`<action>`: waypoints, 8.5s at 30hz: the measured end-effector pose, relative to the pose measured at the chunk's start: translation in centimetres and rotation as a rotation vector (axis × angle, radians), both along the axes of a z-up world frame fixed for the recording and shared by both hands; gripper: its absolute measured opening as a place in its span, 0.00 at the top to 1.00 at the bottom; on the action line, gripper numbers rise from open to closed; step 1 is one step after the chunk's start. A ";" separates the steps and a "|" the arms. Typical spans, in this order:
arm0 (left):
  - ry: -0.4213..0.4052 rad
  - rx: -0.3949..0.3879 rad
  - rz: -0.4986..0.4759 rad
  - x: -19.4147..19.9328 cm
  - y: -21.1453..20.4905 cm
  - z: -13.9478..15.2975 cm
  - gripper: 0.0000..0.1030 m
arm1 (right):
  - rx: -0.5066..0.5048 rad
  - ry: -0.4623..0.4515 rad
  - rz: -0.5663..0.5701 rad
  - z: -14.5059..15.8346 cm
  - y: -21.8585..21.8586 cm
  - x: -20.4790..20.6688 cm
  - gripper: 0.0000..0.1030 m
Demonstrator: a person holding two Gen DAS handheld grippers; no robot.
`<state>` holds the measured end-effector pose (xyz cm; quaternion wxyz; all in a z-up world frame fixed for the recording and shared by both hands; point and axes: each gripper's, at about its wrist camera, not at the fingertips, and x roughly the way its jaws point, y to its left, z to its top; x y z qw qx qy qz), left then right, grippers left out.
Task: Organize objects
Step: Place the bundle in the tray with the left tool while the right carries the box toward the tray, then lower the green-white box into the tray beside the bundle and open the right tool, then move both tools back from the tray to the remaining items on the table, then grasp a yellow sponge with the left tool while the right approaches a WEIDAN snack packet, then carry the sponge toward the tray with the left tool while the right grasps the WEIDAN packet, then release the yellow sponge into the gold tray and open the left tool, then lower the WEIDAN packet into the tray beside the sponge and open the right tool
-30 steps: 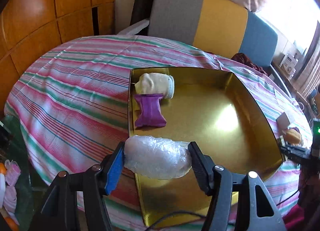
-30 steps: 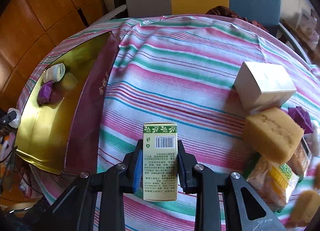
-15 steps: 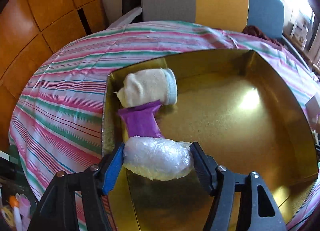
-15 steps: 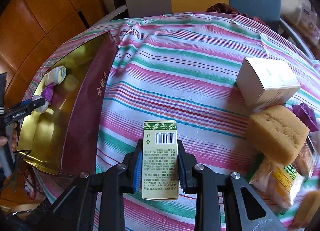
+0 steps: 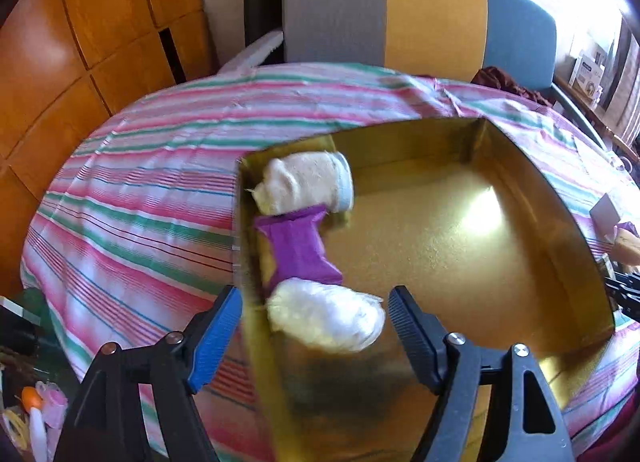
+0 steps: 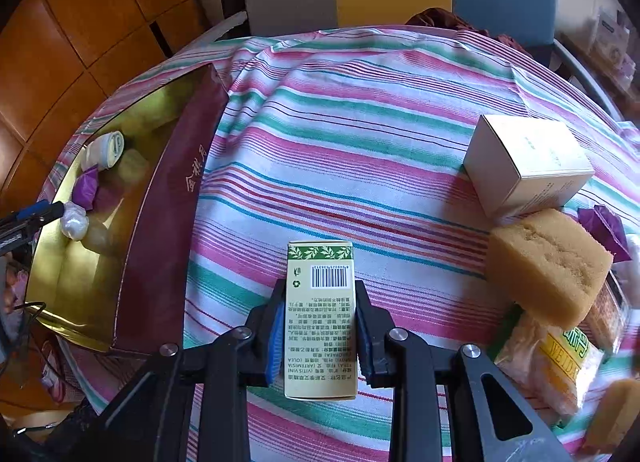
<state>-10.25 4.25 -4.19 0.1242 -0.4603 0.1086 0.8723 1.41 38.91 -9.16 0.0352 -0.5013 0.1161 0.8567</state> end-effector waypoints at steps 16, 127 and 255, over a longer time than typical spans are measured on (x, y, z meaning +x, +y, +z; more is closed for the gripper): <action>0.117 0.193 0.255 2.7 -11.8 3.7 0.35 | -0.041 0.127 -0.055 5.8 -1.0 1.1 0.71; -0.609 0.356 -0.298 5.7 41.4 -4.9 0.11 | -0.344 0.375 -0.917 6.3 19.8 21.0 0.13; -0.005 0.208 0.025 7.9 -2.7 1.8 0.39 | 0.068 0.092 -0.102 8.0 0.8 3.7 0.61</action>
